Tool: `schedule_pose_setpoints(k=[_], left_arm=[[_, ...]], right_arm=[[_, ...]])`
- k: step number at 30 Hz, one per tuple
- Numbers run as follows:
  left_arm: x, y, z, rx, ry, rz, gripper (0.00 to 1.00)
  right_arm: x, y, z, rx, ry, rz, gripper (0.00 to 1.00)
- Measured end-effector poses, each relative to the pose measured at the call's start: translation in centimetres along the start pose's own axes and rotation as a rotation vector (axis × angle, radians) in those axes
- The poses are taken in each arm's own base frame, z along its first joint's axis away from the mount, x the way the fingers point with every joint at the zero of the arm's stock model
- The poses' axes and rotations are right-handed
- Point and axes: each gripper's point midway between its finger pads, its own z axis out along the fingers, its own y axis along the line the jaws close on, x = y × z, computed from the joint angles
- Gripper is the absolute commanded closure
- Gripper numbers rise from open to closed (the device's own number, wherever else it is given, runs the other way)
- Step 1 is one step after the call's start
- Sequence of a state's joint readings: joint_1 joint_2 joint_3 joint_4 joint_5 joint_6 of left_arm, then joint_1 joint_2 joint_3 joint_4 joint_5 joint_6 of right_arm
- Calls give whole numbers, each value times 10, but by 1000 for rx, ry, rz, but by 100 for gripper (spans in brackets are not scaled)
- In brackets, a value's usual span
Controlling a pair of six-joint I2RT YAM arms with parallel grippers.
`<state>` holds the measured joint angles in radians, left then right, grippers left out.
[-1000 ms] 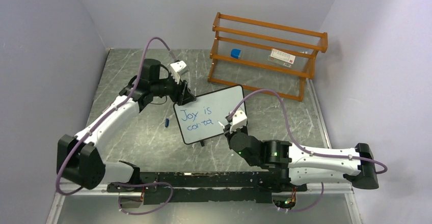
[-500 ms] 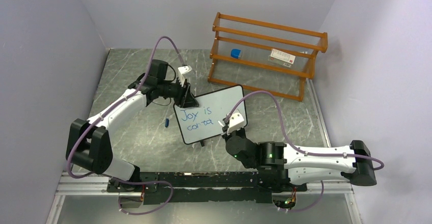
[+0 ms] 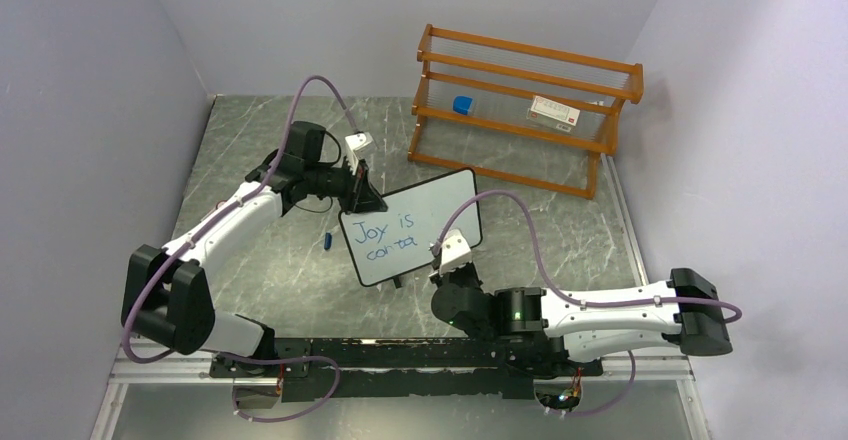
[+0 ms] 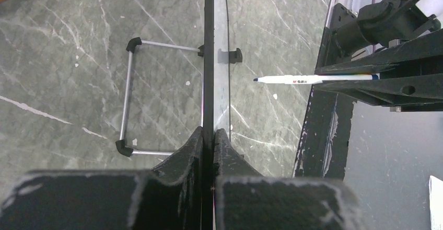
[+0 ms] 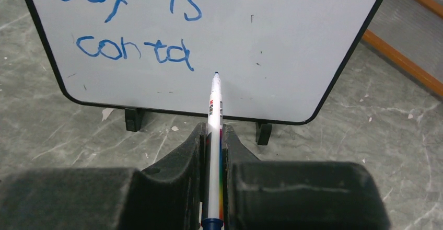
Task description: Write a sentence on the whiteboard
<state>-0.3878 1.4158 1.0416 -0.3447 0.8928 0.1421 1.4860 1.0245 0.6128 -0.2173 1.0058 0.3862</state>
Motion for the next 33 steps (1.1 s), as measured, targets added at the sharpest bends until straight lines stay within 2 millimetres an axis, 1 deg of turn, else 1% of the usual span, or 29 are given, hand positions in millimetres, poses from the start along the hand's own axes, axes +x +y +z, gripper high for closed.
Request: schedule_pose_setpoints(k=[5, 10, 17, 33], left_arm=[[1, 1, -2, -19, -1, 5, 95], [1, 3, -2, -27, -1, 4, 95], [2, 4, -1, -32, 0, -3, 95], [1, 6, -1, -40, -1, -11, 95]], right_arm=[[2, 1, 4, 16, -18, 7, 100], [-1, 8, 8, 6, -47, 24, 100], [2, 16, 14, 2, -58, 28, 100], [6, 19, 18, 10, -53, 47, 100]])
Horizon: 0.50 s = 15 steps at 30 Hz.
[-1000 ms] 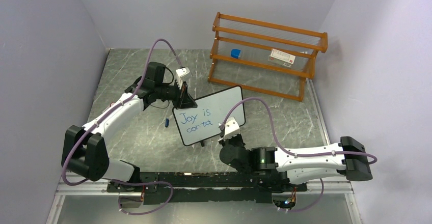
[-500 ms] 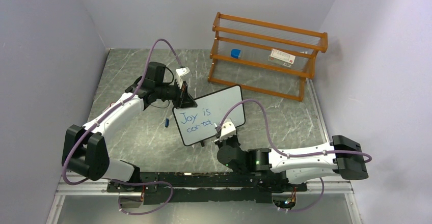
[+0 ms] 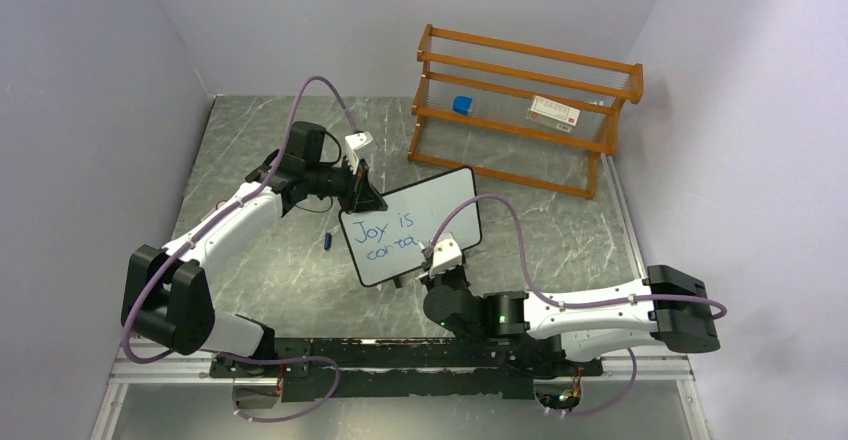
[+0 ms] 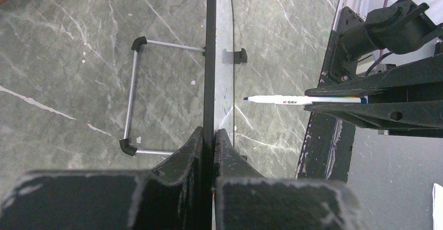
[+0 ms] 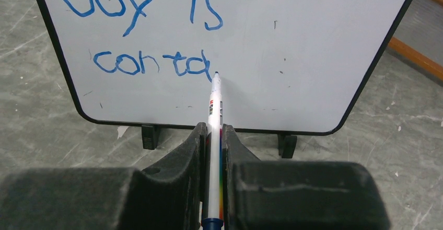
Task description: Write a sentence on the whiteboard
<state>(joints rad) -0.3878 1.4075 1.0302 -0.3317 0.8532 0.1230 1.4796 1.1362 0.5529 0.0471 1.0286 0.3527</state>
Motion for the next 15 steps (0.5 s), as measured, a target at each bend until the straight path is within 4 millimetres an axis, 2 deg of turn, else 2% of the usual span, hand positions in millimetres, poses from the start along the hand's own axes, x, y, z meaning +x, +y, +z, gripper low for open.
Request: schedule_pose_setpoints(k=[15], left_arm=[[0, 2, 1, -5, -1, -6, 95]], right_arm=[[2, -1, 3, 11, 3, 7, 100]])
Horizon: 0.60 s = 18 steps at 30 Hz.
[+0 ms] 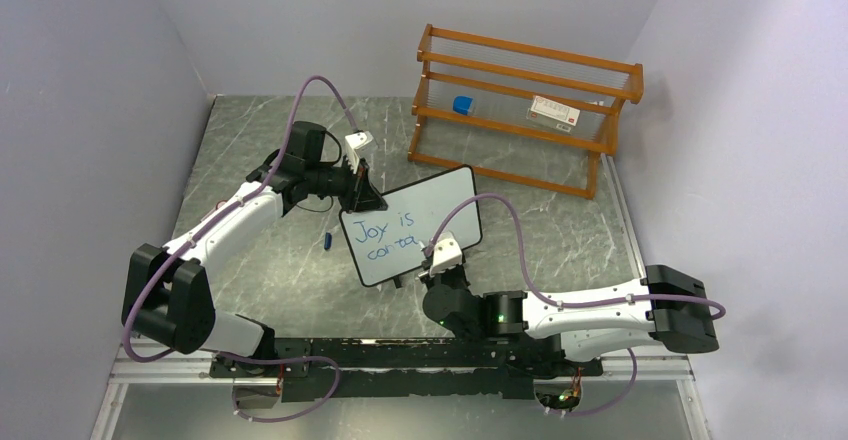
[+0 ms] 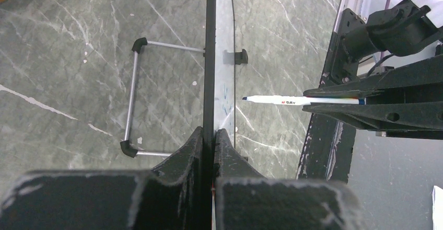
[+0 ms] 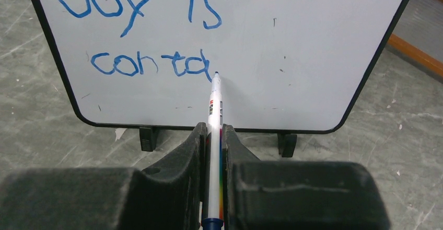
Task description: Write a sentence on the whiteboard
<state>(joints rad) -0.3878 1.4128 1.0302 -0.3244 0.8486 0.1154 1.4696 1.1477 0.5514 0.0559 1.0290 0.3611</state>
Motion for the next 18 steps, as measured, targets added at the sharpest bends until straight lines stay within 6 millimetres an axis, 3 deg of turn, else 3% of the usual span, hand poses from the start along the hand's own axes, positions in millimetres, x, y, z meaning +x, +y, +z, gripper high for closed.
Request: schedule_pose_setpoints(k=[18], left_arm=[[0, 1, 1, 0, -1, -3, 95]], right_arm=[[4, -3, 3, 7, 1, 16, 100]])
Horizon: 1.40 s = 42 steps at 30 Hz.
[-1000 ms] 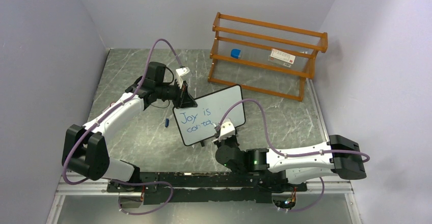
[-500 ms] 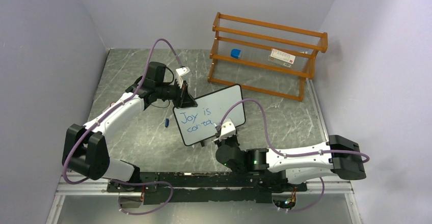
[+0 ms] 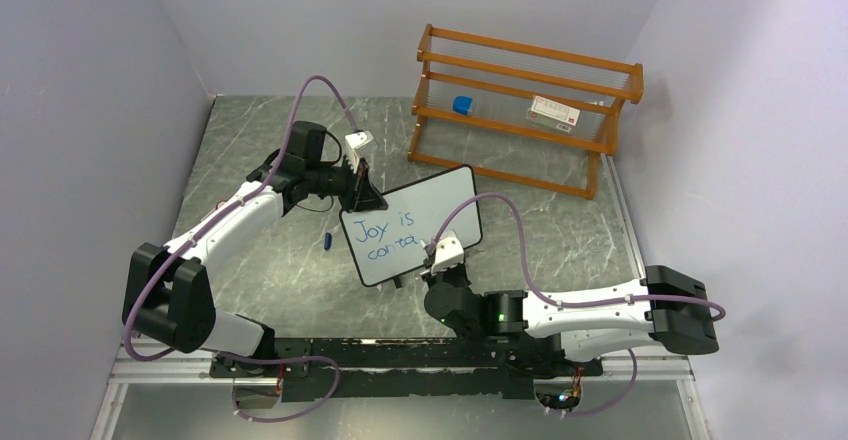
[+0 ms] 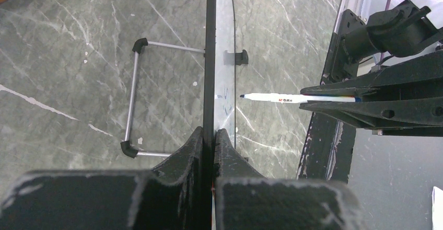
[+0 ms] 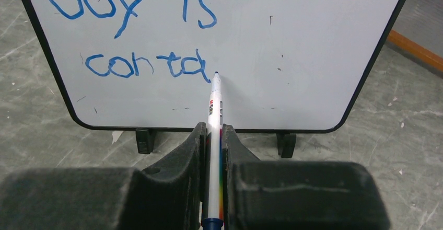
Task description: Write a sentence on the whiteboard
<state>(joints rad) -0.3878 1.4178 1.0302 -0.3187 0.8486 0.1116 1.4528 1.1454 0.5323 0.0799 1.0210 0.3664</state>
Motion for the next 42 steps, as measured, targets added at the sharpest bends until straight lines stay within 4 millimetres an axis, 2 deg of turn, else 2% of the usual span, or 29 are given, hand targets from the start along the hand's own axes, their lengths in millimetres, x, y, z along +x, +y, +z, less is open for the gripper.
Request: schedule_pose_setpoints(k=[28, 42], left_arm=[[0, 0, 0, 0, 0, -1, 95], [0, 1, 1, 1, 1, -8, 95]], right_arm=[[3, -6, 12, 48, 3, 11, 100], [-4, -4, 14, 44, -21, 13, 100]])
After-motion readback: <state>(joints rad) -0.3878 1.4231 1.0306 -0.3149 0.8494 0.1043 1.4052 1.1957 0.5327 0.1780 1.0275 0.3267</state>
